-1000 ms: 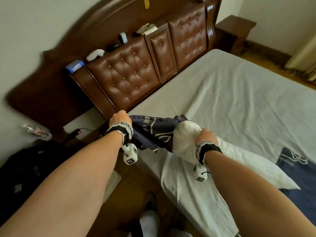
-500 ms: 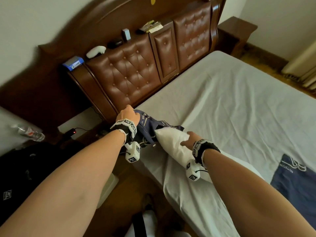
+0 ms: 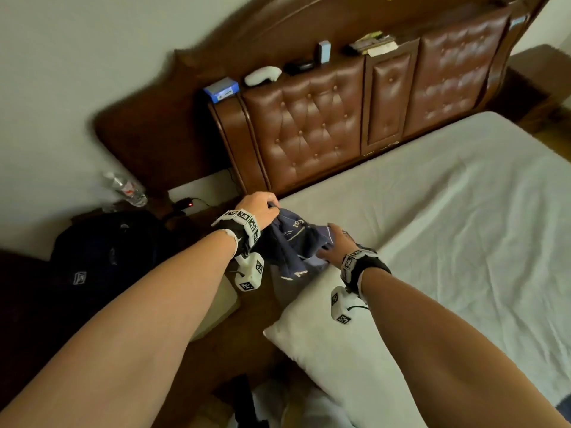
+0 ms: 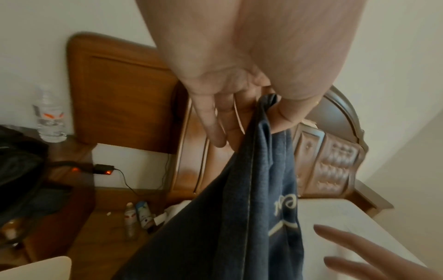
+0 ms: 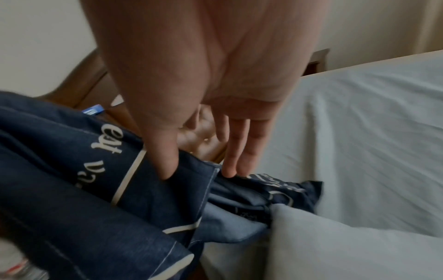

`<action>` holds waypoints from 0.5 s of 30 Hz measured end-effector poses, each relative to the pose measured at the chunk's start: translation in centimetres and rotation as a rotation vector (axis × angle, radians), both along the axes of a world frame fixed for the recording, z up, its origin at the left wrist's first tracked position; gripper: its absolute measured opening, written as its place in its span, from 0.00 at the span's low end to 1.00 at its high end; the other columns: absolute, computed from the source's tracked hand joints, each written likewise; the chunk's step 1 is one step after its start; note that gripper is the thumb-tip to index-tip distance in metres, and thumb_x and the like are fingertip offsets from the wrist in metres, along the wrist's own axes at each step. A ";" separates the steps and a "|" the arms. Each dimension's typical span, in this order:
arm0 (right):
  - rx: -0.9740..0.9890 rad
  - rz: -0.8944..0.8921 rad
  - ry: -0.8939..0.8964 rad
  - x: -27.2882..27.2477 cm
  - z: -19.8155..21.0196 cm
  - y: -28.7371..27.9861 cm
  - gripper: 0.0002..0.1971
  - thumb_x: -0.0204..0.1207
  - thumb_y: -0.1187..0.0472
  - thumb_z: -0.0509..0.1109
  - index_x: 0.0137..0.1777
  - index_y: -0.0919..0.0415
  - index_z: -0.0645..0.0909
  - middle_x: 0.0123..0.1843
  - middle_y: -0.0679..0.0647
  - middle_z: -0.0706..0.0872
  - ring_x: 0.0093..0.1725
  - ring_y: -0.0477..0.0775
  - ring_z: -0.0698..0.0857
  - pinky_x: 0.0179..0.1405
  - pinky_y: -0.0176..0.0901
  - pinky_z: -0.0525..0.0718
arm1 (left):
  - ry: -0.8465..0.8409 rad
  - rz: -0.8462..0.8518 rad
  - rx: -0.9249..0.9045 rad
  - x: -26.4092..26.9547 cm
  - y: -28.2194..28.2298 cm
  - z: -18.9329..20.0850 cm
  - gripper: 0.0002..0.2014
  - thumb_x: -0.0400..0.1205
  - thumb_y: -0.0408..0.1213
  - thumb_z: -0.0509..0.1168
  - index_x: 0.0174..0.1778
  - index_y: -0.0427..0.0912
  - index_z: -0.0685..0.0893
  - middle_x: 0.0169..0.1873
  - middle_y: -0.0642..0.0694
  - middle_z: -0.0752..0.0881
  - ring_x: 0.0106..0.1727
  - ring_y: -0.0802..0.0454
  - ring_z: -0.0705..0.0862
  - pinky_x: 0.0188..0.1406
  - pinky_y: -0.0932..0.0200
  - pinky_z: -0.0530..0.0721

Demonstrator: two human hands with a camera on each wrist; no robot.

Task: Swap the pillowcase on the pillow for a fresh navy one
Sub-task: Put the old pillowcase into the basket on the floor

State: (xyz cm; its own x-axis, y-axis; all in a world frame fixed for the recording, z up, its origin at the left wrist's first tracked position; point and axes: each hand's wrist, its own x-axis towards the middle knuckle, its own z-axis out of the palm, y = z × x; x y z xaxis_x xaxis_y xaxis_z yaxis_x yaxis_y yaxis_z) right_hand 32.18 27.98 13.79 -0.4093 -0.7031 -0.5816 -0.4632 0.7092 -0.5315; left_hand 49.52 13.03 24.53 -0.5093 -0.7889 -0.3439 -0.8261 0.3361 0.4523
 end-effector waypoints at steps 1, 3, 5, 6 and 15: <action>-0.007 0.039 0.022 0.8 0.1 -1.5 0.52 0.66 0.49 0.80 0.85 0.43 0.51 0.82 0.60 0.64 0.78 0.68 0.70 0.74 0.64 0.74 | 0.005 0.020 -0.006 1.3 -0.2 0.5 0.05 0.82 0.41 0.64 0.45 0.55 0.85 0.44 0.48 0.87 0.44 0.46 0.84 0.44 0.58 0.80; -0.010 0.138 0.057 2.8 0.7 -4.5 0.46 0.69 0.52 0.78 0.83 0.40 0.56 0.82 0.61 0.62 0.76 0.71 0.71 0.73 0.66 0.75 | 0.011 0.061 -0.022 4.1 -0.6 1.9 0.06 0.82 0.40 0.63 0.44 0.56 0.84 0.42 0.50 0.85 0.44 0.48 0.83 0.42 0.61 0.75; -0.014 0.297 0.072 5.2 1.2 -7.2 0.27 0.74 0.55 0.74 0.74 0.50 0.74 0.74 0.64 0.75 0.67 0.69 0.80 0.66 0.59 0.81 | -0.006 0.115 -0.032 7.2 -0.8 2.9 0.07 0.82 0.39 0.63 0.47 0.55 0.86 0.43 0.49 0.85 0.42 0.49 0.82 0.41 0.61 0.74; -0.017 0.363 0.072 6.5 1.2 -8.5 0.17 0.76 0.56 0.71 0.65 0.55 0.81 0.66 0.64 0.82 0.60 0.68 0.84 0.59 0.55 0.84 | -0.020 0.156 -0.038 8.9 -0.7 3.3 0.08 0.83 0.39 0.63 0.49 0.53 0.86 0.45 0.48 0.86 0.42 0.49 0.82 0.42 0.60 0.76; -0.196 0.479 -0.041 22.2 3.3 -15.6 0.11 0.80 0.59 0.68 0.58 0.60 0.85 0.50 0.59 0.91 0.49 0.62 0.90 0.53 0.50 0.88 | 0.055 0.740 0.158 26.7 1.0 1.9 0.05 0.80 0.39 0.68 0.50 0.48 0.88 0.36 0.47 0.89 0.37 0.50 0.89 0.43 0.55 0.90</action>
